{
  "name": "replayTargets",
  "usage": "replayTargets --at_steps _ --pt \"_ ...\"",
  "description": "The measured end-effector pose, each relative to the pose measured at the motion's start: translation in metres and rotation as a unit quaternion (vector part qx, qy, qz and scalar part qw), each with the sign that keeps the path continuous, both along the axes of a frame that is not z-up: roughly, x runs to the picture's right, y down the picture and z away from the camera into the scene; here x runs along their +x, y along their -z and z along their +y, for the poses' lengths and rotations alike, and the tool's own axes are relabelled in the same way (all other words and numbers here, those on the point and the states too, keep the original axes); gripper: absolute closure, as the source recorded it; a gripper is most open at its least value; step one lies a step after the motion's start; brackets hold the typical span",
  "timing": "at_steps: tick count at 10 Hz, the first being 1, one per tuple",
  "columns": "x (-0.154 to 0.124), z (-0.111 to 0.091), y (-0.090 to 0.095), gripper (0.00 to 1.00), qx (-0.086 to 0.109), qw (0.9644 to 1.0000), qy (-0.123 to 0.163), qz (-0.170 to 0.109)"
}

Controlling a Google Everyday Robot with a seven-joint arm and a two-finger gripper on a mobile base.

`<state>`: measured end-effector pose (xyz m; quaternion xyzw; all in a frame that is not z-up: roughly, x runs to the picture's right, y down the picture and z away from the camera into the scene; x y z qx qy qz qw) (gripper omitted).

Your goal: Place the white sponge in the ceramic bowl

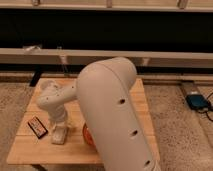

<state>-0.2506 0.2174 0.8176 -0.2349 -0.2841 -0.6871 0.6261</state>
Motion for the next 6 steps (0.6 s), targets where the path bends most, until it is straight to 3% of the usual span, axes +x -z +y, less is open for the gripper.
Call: replayTargets --at_steps 3,6 --pt "0.0 0.009 -0.007 0.22 -0.004 0.9999 0.008 0.01" --pt "0.0 0.014 -0.011 0.48 -0.007 0.9998 0.014 0.015"
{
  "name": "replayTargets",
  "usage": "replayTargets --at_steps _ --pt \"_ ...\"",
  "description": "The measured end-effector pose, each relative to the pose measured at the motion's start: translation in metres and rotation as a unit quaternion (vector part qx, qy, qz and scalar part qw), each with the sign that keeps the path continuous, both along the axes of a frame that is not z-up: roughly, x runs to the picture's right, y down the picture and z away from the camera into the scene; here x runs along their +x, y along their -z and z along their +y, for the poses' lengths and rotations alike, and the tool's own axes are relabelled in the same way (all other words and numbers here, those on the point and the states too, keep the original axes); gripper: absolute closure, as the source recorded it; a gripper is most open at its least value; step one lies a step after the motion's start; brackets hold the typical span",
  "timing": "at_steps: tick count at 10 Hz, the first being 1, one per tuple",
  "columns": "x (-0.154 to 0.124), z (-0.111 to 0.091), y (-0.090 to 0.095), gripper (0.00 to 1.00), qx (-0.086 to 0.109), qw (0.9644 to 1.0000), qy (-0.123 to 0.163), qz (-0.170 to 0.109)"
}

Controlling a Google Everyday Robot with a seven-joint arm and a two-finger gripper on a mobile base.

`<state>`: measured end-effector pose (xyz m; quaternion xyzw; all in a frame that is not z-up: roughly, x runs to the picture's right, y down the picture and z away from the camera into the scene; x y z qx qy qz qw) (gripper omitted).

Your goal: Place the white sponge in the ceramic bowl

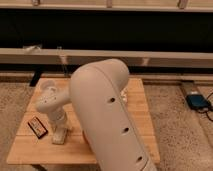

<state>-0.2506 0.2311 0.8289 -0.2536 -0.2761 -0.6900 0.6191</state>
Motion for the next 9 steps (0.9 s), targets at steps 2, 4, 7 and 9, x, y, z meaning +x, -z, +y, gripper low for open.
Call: replayTargets --at_steps 2,4,7,9 --pt "0.005 -0.004 0.003 0.71 -0.003 1.0 -0.001 0.002" --pt "0.008 -0.015 0.016 0.89 -0.003 0.9999 -0.011 -0.005" --pt "0.015 -0.045 0.047 1.0 0.006 0.9993 -0.033 -0.017" --pt "0.034 -0.078 0.061 1.0 0.023 0.9982 -0.053 -0.017"
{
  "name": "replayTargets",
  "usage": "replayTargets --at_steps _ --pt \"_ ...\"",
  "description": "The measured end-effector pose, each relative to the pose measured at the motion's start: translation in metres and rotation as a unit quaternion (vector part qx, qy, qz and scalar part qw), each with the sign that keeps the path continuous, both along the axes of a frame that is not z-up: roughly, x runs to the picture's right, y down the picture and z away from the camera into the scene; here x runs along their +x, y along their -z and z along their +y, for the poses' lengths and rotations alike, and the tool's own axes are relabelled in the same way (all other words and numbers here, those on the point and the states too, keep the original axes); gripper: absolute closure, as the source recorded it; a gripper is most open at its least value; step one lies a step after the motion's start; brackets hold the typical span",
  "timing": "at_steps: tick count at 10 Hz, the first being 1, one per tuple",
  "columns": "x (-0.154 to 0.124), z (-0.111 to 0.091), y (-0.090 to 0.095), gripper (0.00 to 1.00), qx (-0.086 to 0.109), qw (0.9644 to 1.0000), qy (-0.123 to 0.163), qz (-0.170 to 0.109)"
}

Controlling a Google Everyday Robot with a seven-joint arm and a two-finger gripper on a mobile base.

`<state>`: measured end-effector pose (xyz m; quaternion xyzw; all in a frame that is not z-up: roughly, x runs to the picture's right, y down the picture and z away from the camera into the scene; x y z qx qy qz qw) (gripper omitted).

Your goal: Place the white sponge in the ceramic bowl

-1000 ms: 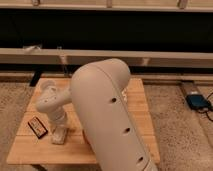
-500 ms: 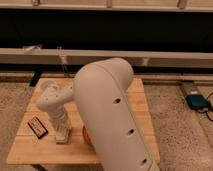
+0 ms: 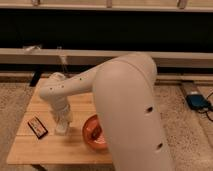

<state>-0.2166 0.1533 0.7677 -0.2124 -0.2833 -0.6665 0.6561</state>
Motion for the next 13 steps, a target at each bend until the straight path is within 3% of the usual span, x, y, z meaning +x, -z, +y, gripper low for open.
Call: replayTargets --at_steps 1,3,6,9,13 --pt "0.009 -0.009 0.0 1.0 0.004 1.0 -0.007 0.003" --pt "0.051 -0.028 -0.008 1.0 0.013 0.9991 -0.03 0.027" --pt "0.107 -0.034 -0.005 1.0 0.022 0.9961 -0.063 0.059" --pt "0.156 -0.029 0.002 0.99 0.026 0.9907 -0.095 0.094" --pt "0.209 -0.01 0.004 0.6 0.019 0.9819 -0.128 0.138"
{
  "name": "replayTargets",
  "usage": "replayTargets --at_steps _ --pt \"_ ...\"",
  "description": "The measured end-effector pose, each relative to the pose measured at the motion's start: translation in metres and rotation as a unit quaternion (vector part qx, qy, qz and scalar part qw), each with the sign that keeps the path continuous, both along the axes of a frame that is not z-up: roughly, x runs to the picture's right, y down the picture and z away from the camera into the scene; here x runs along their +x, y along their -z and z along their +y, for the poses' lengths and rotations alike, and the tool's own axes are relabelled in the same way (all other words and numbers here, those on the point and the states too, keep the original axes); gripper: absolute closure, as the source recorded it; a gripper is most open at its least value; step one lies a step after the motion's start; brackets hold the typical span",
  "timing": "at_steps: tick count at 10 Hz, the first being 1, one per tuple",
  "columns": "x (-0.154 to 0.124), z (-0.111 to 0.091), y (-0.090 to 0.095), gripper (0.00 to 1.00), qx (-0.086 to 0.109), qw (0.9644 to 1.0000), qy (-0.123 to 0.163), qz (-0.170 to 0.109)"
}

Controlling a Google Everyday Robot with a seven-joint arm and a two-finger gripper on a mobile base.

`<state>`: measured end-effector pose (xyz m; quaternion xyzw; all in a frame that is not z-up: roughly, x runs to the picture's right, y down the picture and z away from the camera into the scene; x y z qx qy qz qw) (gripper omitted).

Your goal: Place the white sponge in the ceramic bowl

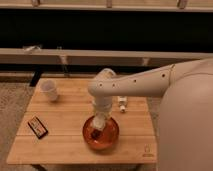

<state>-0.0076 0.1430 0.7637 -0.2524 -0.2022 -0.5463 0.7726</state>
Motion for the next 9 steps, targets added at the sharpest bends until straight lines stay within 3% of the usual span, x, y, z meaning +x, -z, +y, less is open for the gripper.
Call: replayTargets --at_steps 3,4,9 --pt "0.012 0.009 -0.001 0.29 -0.006 0.9998 -0.015 0.014" --pt "0.016 0.011 -0.001 0.23 -0.006 0.9997 -0.018 0.016" --pt "0.018 0.014 -0.003 0.2 -0.006 0.9995 -0.025 0.019"
